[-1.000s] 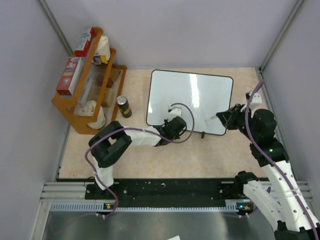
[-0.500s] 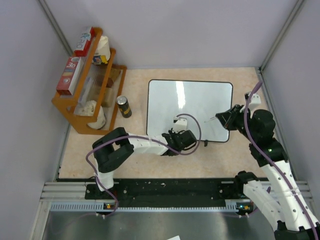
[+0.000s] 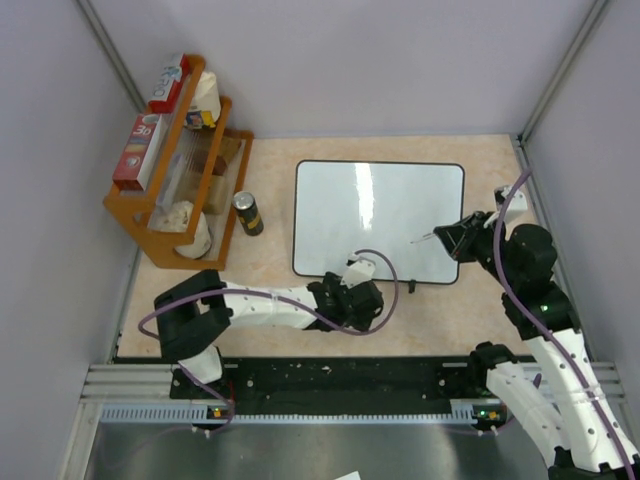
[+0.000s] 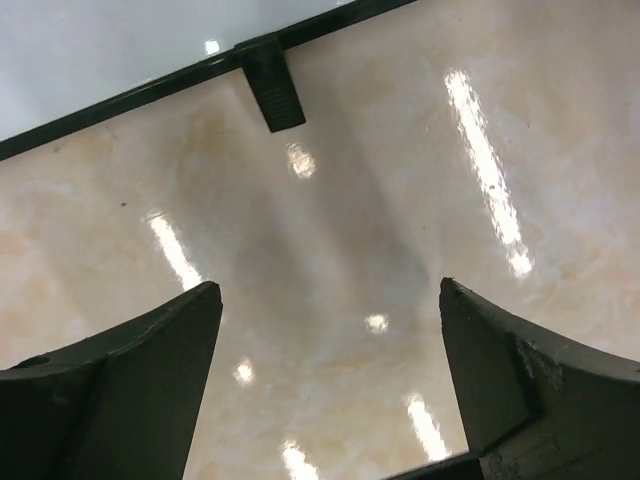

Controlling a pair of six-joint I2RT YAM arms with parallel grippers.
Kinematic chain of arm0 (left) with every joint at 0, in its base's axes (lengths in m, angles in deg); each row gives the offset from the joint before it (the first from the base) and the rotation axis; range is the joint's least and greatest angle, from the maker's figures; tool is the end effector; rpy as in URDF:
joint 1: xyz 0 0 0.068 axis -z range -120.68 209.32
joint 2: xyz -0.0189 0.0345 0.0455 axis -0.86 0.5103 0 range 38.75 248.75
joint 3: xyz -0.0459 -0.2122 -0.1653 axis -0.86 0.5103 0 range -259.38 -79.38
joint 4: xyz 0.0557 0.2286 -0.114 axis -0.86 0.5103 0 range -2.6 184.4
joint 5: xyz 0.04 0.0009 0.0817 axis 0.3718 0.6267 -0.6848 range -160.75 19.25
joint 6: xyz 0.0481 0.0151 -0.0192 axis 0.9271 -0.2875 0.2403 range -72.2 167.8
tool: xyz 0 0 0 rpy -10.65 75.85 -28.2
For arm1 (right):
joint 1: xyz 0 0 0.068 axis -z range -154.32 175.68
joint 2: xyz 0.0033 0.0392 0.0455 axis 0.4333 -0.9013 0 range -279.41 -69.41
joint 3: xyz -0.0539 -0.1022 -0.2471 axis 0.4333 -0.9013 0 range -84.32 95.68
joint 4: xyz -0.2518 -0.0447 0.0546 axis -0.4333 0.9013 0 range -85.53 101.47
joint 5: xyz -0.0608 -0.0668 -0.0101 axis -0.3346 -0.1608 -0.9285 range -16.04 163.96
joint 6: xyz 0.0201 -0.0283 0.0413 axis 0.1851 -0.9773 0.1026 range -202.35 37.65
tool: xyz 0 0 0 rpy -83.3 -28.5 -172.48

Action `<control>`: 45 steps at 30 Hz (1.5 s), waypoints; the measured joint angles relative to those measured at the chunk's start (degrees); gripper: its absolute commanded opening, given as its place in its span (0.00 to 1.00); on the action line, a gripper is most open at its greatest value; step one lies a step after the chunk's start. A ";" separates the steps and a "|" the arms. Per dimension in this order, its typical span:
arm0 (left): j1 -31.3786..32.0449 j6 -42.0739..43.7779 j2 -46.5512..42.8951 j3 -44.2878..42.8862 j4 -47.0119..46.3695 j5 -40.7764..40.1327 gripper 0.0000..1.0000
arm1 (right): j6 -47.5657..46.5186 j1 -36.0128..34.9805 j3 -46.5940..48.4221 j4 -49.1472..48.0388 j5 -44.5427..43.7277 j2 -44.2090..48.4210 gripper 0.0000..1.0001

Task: Write a sentence on the whiteboard
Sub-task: Move the whiteboard stand to the center of the board, then pick up the whiteboard from the center of the board.

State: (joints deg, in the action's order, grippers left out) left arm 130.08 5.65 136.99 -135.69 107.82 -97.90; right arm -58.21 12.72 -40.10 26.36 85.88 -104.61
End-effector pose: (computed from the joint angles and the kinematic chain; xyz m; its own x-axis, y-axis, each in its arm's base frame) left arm 0.1237 -0.3056 0.1621 -0.7332 0.2891 -0.6154 0.3753 0.9268 -0.0117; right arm 0.1376 0.0394 0.3391 -0.3680 0.3260 -0.8708 -0.2906 0.8493 0.4407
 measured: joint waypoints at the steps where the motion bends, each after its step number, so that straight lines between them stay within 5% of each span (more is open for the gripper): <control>1: -0.13 0.70 -1.38 0.48 0.57 0.46 0.94 | -0.07 0.00 0.00 0.00 -0.02 0.09 0.00; 8: -5.99 9.62 -17.35 1.46 0.57 7.26 0.95 | -0.17 0.00 0.00 -0.02 -0.09 0.24 0.00; 15: -24.63 17.11 -23.63 -1.81 -1.31 20.83 0.95 | -0.11 0.00 -0.98 -0.90 0.22 -0.13 0.00; 24: -43.89 21.44 -12.39 -19.91 1.60 39.80 0.92 | 0.00 0.00 -1.51 -2.58 1.66 -2.05 0.00; 29: -50.66 21.97 -6.14 -22.38 3.48 44.98 0.90 | 0.11 0.00 -1.77 -3.69 2.21 -2.75 0.00; 45: -55.80 27.21 5.46 -22.56 1.97 56.33 0.88 | 0.48 0.00 -2.25 -5.27 2.99 -4.39 0.00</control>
State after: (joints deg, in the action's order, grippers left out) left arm 74.28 32.86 142.46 -158.25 109.79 -41.58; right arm -57.73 12.72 -42.35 21.10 88.88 -109.01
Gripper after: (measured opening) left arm 0.883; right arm 0.118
